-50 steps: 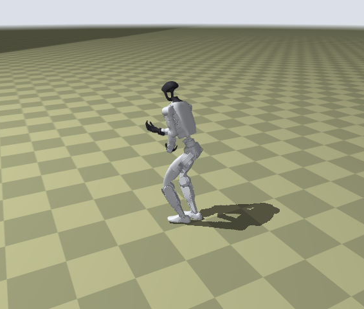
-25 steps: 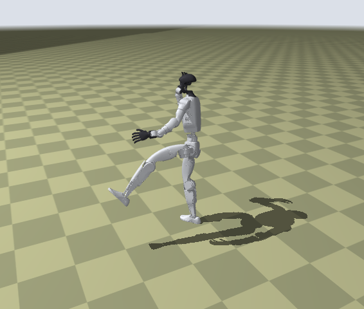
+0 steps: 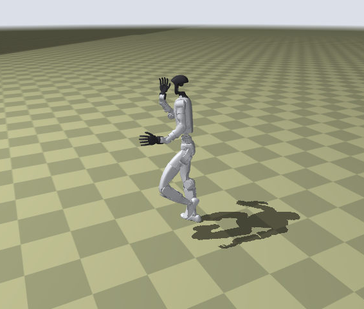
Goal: Kungfu
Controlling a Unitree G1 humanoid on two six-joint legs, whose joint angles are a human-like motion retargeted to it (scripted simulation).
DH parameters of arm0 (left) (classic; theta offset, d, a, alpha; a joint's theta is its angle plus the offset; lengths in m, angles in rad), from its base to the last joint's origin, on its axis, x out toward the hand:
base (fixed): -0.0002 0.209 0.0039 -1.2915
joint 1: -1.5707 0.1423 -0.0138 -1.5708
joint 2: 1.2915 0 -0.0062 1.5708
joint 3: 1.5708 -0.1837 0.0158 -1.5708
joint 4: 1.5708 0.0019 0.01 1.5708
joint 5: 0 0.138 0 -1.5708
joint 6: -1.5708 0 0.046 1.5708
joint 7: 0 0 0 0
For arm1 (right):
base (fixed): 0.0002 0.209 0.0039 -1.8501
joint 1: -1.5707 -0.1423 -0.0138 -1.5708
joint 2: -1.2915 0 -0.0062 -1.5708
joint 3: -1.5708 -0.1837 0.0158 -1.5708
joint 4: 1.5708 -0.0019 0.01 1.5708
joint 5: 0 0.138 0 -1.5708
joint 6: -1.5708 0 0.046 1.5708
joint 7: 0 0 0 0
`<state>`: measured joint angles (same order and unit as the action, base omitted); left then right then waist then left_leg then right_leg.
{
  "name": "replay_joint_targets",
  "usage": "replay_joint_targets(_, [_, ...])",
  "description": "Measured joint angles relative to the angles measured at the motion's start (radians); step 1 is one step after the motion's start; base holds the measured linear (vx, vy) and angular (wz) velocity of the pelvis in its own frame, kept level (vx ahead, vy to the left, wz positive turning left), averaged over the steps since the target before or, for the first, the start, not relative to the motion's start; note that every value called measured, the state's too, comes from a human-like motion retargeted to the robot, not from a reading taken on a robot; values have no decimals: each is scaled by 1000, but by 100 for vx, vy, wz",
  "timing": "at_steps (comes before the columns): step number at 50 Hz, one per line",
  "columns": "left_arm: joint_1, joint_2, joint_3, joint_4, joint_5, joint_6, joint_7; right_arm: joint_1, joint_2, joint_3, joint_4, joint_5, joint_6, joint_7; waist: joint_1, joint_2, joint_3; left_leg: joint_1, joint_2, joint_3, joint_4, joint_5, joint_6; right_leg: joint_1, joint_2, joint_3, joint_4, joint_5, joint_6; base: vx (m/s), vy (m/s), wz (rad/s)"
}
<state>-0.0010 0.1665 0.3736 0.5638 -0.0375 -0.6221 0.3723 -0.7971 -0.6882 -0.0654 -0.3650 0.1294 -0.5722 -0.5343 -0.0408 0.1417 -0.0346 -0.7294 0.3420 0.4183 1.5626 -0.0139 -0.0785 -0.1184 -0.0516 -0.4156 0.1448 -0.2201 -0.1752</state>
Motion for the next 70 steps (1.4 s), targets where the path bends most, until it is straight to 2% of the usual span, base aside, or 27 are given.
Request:
replay_joint_targets(8, [-155,118,39,-188,-113,90,-26,-97,178,191,366,221,33,268,170,-37,-1,-16,69,-93,-525,51,47,119,7,-81,-33,-33,71,13,19,124])
replay_joint_targets(10, [-234,169,33,-197,-108,109,-11,-136,227,220,498,253,66,368,215,-51,8,11,59,-79,-738,91,27,163,15,-105,-44,-41,97,24,15,160])
replay_joint_targets(13, [-379,247,7,-178,-92,130,35,-213,291,246,712,282,125,523,284,-62,29,89,18,-76,-1103,210,-62,240,30,-136,-60,-54,141,33,14,147])
replay_joint_targets(15, [-468,288,-14,-163,-96,151,52,-258,318,258,831,289,165,603,300,-66,29,115,-1,-33,-1252,202,-80,290,41,-184,-73,-61,175,47,19,194])
replay_joint_targets(18, [-599,330,-31,-109,-116,179,67,-325,356,258,984,293,224,666,246,-76,-7,163,-26,178,-1257,154,55,335,61,-292,-90,-52,224,54,19,264])
replay_joint_targets(20, [-669,359,-42,-56,-142,188,92,-367,391,254,1058,306,222,665,236,-91,-26,229,-73,193,-1230,43,94,367,56,-321,-86,-38,265,74,24,178])
replay_joint_targets(22, [-699,380,-49,-22,-167,192,107,-384,413,250,1088,305,201,636,236,-135,-70,277,-124,322,-1222,-100,191,384,10,-369,-76,19,337,98,27,109])
replay_joint_targets(23, [-713,402,-51,9,-176,188,104,-385,435,236,1103,288,179,616,247,-161,-84,256,-171,229,-1225,-114,201,399,-16,-374,-64,71,366,98,23,66])
replay_joint_targets(25, [-739,421,-39,56,-177,184,83,-401,470,226,1119,234,141,563,251,-171,-93,204,-188,168,-1183,-128,224,410,-48,-366,-16,205,408,84,27,57])
replay_joint_targets(27, [-749,401,-14,65,-199,189,87,-421,479,238,1122,187,129,508,283,-153,-60,239,-202,157,-1188,-141,233,407,-93,-293,63,352,405,47,28,60])
replay_joint_targets(29, [-761,401,-32,64,-225,173,106,-428,468,241,1111,158,124,475,253,-111,-54,287,-232,97,-1215,-164,239,403,-65,-265,126,466,380,49,21,163])
replay_joint_targets(30, [-768,405,-48,64,-234,164,115,-424,458,238,1103,147,118,465,236,-95,-57,308,-246,81,-1226,-175,243,394,-44,-243,154,503,382,55,7,165])
replay_joint_targets(32, [-784,417,-71,78,-224,168,130,-404,450,227,1087,136,105,453,232,-69,-80,286,-213,26,-1228,-159,227,320,29,-127,209,406,437,53,-10,101])
replay_joint_targets(35, [-818,404,-70,104,-202,187,113,-374,435,216,1069,126,118,426,188,-30,-80,267,-148,-32,-1200,-149,181,189,177,43,297,275,437,36,-18,127])
replay_joint_targets(38, [-830,334,-108,152,-222,219,41,-275,400,216,1057,99,150,433,75,-30,-74,361,-274,-113,-1234,-183,202,198,106,47,306,178,437,61,29,247])
replay_joint_targets(42, [-759,191,-164,245,-158,282,-158,-49,380,122,1113,-118,206,501,-39,-82,-41,489,-383,-210,-1287,-193,206,102,57,127,230,70,268,46,-8,197])
replay_joint_targets(45, [-641,61,-220,415,24,291,-304,179,433,0,1215,-385,278,526,-109,-113,18,595,-451,-259,-1333,-194,220,-25,9,233,65,160,256,33,-1,108])
replay_joint_targets(48, [-549,-80,-336,740,178,394,-389,370,509,-63,1503,-532,446,411,-195,-116,104,726,-469,-281,-1379,-204,224,-140,-40,187,-90,397,253,24,7,66])
replay_joint_targets(50, [-493,-127,-463,875,113,418,-510,440,545,-123,1807,-614,633,403,-282,-97,154,782,-436,-298,-1400,-212,222,-241,-41,142,-160,387,247,16,0,78])
replay_joint_targets(52, [-440,-178,-570,890,8,374,-474,502,510,-150,2065,-733,908,583,-367,-65,196,801,-394,-313,-1415,-217,214,-341,-59,18,-189,249,264,8,5,87])
replay_joint_targets(53, [-419,-230,-595,885,-5,335,-398,598,488,-146,2065,-838,1034,746,-388,-41,216,799,-370,-315,-1425,-216,206,-401,-53,5,-184,221,201,5,7,75])
replay_joint_targets(55, [-391,-327,-637,868,12,252,-247,809,477,-122,2065,-964,1134,936,-430,0,259,800,-328,-325,-1431,-220,182,-491,-68,-25,-150,241,108,9,1,93])
replay_joint_targets(57, [-391,-343,-724,819,44,192,-190,1012,470,-63,2065,-979,1133,970,-472,12,286,801,-305,-336,-1431,-226,160,-537,-77,25,-111,254,95,11,-13,111])
replay_joint_targets(59, [-395,-283,-828,735,188,184,-146,1205,480,-76,2065,-971,1094,891,-509,14,283,790,-290,-353,-1423,-232,143,-569,-79,80,-67,302,84,12,-25,105])
replay_joint_targets(62, [-388,-199,-892,657,541,228,-48,1456,526,-193,2065,-957,1010,785,-537,3,239,766,-278,-396,-1401,-246,121,-570,-73,128,-44,380,103,21,-37,70])
replay_joint_targets(64, [-381,-157,-903,633,646,241,-44,1568,547,-274,2065,-935,1002,805,-534,-19,203,759,-284,-414,-1394,-254,108,-557,-64,147,-42,387,127,24,-41,7])
replay_joint_targets(70, [-332,-158,-817,679,521,112,-110,1596,559,-401,2065,-659,1085,896,-519,-98,154,745,-298,-389,-1372,-281,67,-472,-49,72,-31,355,202,12,-25,-37])
